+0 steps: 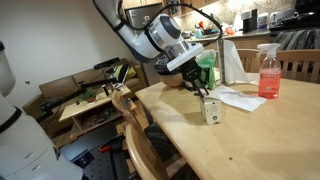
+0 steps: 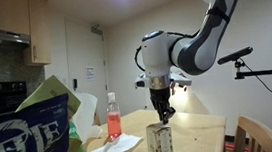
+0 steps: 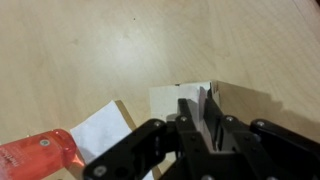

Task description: Close the box on the table

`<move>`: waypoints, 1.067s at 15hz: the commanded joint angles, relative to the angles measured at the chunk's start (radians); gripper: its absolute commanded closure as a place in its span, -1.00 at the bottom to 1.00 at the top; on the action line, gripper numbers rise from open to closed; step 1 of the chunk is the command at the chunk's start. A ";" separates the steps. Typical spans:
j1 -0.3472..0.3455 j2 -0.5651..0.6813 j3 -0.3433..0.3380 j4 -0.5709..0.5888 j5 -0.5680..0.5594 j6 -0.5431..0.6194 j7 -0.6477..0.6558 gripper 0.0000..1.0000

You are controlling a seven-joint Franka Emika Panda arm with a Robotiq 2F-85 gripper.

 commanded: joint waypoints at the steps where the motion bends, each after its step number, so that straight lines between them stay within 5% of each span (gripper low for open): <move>1: 0.014 0.006 0.007 0.021 -0.029 -0.059 0.013 0.45; 8: 0.016 0.011 0.009 0.024 -0.028 -0.081 0.010 0.53; 9: 0.016 0.012 0.010 0.025 -0.027 -0.082 0.010 0.90; 11: 0.017 0.017 0.010 0.029 -0.027 -0.087 0.008 0.61; 12: 0.017 0.020 0.010 0.031 -0.027 -0.090 0.008 0.72; 16: 0.017 0.030 0.010 0.040 -0.026 -0.104 0.006 0.64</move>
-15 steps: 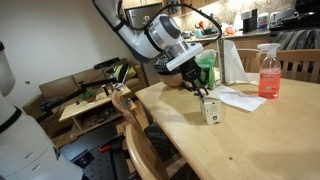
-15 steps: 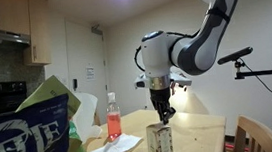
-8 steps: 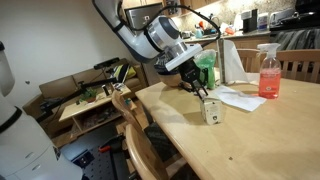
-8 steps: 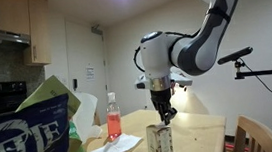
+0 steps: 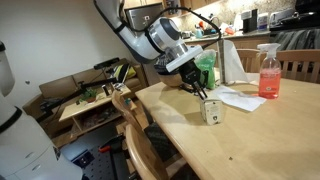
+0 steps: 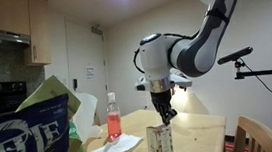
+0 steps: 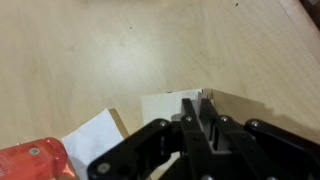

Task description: Close the box on the table

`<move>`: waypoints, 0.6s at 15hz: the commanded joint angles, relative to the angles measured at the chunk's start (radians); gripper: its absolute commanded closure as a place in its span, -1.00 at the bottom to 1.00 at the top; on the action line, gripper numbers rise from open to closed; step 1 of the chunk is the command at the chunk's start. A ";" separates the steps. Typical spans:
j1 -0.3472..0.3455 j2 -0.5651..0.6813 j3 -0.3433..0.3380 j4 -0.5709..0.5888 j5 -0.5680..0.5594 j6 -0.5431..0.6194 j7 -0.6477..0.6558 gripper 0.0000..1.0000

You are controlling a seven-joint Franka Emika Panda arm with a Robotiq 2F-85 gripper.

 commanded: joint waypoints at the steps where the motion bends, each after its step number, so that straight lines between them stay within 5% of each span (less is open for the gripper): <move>1: 0.002 0.014 0.009 0.030 -0.018 -0.052 0.004 0.64; 6: 0.004 0.016 0.012 0.038 -0.018 -0.070 0.003 0.64; 9: 0.004 0.016 0.013 0.040 -0.016 -0.074 0.001 -0.02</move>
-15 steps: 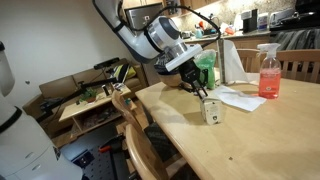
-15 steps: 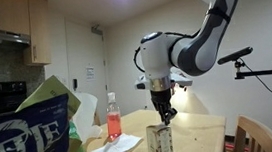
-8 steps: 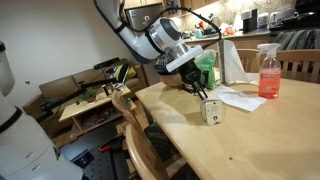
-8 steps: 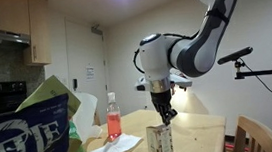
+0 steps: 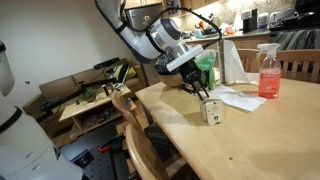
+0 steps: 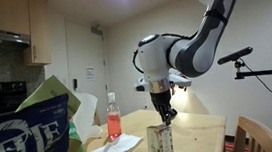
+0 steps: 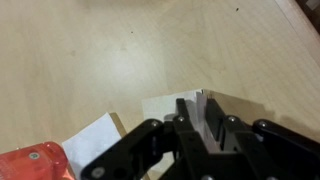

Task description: Close the box on the table

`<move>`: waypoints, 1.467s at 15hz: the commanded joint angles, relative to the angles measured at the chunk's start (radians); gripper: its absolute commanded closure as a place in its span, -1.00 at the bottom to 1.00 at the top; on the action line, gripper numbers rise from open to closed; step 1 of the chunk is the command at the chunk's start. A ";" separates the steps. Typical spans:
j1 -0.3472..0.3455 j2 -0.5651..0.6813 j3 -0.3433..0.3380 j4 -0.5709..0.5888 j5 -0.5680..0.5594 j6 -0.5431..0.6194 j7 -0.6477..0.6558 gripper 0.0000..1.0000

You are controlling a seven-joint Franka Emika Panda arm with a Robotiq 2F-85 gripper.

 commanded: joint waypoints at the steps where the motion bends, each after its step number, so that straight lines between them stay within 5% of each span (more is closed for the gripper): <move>1: 0.002 0.008 0.012 0.026 -0.015 -0.046 0.000 -0.14; 4: 0.000 0.011 0.013 0.028 -0.012 -0.047 -0.002 -0.22; 6: 0.000 0.013 0.014 0.030 -0.011 -0.049 -0.003 -0.01; 10: 0.002 0.012 0.016 0.036 -0.012 -0.056 -0.002 0.75; 17: 0.003 0.016 0.025 0.046 -0.011 -0.071 -0.002 0.41; 22: 0.002 0.020 0.028 0.054 -0.010 -0.076 -0.004 0.53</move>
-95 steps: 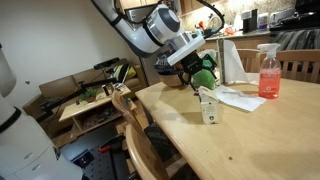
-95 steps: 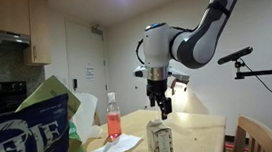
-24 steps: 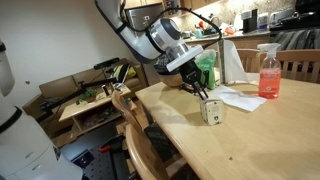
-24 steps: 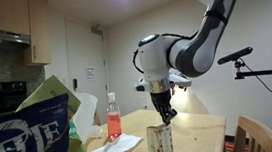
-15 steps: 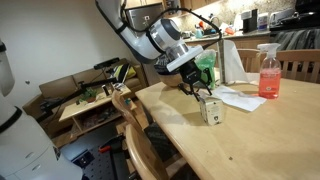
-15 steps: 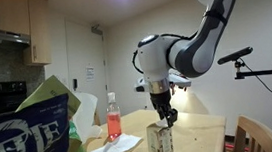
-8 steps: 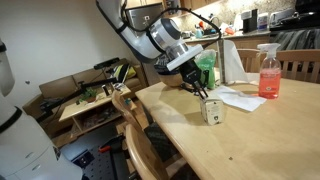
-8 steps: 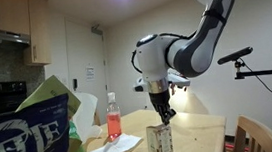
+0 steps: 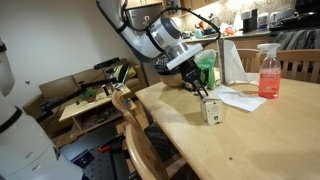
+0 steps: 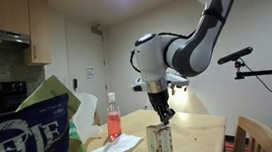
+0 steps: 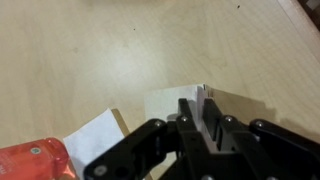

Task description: Close the box on the table

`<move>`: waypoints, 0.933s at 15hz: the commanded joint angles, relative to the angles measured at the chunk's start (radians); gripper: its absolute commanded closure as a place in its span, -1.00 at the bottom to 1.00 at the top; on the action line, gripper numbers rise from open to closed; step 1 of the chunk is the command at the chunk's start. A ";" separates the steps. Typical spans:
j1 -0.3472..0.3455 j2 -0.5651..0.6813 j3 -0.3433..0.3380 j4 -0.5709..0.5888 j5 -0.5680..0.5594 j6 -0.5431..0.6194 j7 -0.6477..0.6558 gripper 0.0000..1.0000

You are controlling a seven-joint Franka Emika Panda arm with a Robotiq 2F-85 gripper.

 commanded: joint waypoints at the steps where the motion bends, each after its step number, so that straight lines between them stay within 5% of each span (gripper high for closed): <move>1: 0.001 0.008 0.008 0.026 -0.009 -0.042 -0.004 0.53; 14: 0.003 0.026 0.007 0.042 -0.013 -0.067 -0.003 0.42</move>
